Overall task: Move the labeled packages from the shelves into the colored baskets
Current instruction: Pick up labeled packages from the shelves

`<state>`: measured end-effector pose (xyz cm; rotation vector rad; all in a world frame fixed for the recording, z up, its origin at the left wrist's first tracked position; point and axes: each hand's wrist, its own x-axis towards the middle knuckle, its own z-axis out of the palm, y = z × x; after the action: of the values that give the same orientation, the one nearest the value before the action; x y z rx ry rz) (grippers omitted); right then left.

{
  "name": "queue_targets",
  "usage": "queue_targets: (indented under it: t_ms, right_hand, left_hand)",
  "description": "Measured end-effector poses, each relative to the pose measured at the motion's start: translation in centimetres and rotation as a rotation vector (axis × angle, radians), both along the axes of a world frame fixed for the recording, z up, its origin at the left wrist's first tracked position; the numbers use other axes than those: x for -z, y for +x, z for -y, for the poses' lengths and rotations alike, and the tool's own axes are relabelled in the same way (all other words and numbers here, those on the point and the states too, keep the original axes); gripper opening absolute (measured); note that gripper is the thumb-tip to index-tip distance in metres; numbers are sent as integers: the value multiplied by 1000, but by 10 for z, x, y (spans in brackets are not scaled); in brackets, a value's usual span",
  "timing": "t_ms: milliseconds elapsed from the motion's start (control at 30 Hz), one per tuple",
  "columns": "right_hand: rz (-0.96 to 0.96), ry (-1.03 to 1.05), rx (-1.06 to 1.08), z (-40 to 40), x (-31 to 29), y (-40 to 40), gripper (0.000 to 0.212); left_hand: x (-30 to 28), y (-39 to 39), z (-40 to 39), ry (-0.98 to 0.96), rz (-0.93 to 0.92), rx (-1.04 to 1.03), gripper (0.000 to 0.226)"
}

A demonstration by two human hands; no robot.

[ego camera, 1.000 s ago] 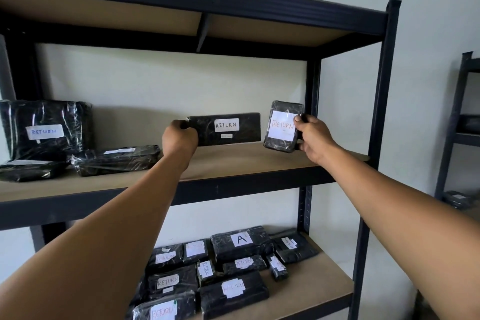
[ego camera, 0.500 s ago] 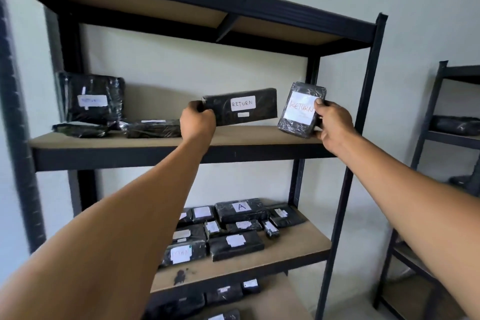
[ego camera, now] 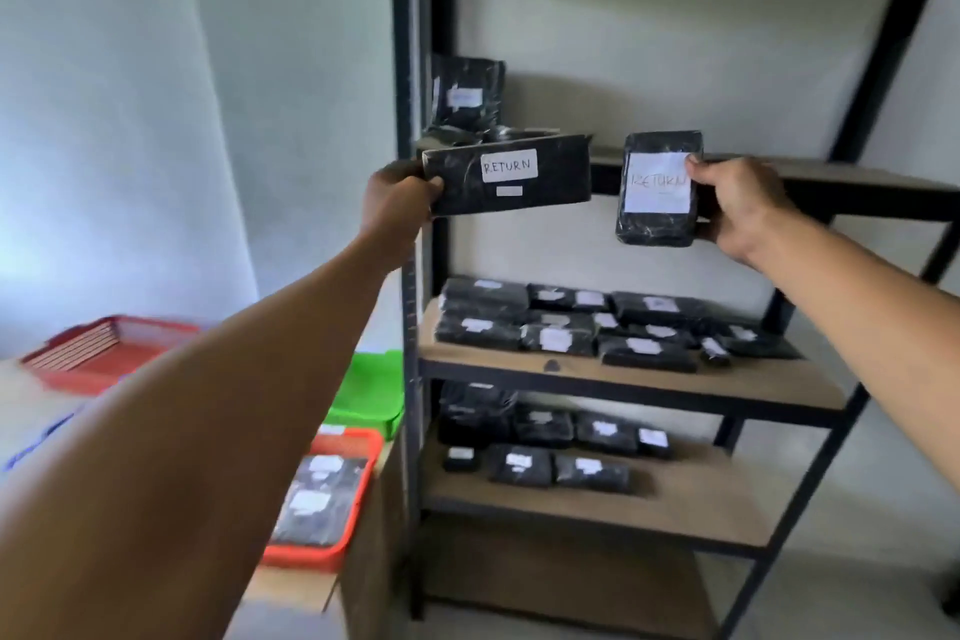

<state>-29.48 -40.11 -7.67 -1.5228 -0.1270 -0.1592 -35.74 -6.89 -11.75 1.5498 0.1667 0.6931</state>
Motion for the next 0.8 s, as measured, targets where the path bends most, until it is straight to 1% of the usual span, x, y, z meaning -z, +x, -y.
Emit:
queue_targets:
  t_ms: [167, 233, 300, 333, 400, 500, 600, 667, 800]
  right_hand:
    - [-63, -133, -128, -95, 35, -26, 17]
    - [-93, -210, -165, -134, 51, -28, 30]
    - [-126, -290, -210, -179, 72, -19, 48]
    - [-137, -318, -238, -202, 83, -17, 52]
    - [-156, -354, -287, -250, 103, -17, 50]
    - [-171, -385, -264, -324, 129, -28, 40]
    - [-209, -391, -231, -383, 161, -21, 33]
    - [-275, -349, -184, -412, 178, -22, 34]
    - [-334, -331, -45, -446, 207, -20, 29]
  left_hand:
    - [33, -64, -98, 5, -112, -100, 24]
    - [47, -81, -137, 14, -169, -134, 23]
    - [61, -97, -177, 18, -217, -190, 23]
    - [68, -104, -198, 23, -235, -219, 23]
    - [82, -115, -239, 42, -280, -279, 17]
    - [103, -121, -301, 86, -352, -346, 11]
    - [129, -119, -352, 123, -411, -357, 6]
    - [145, -113, -381, 116, -449, -338, 3]
    - [177, -94, -416, 156, -525, -304, 5]
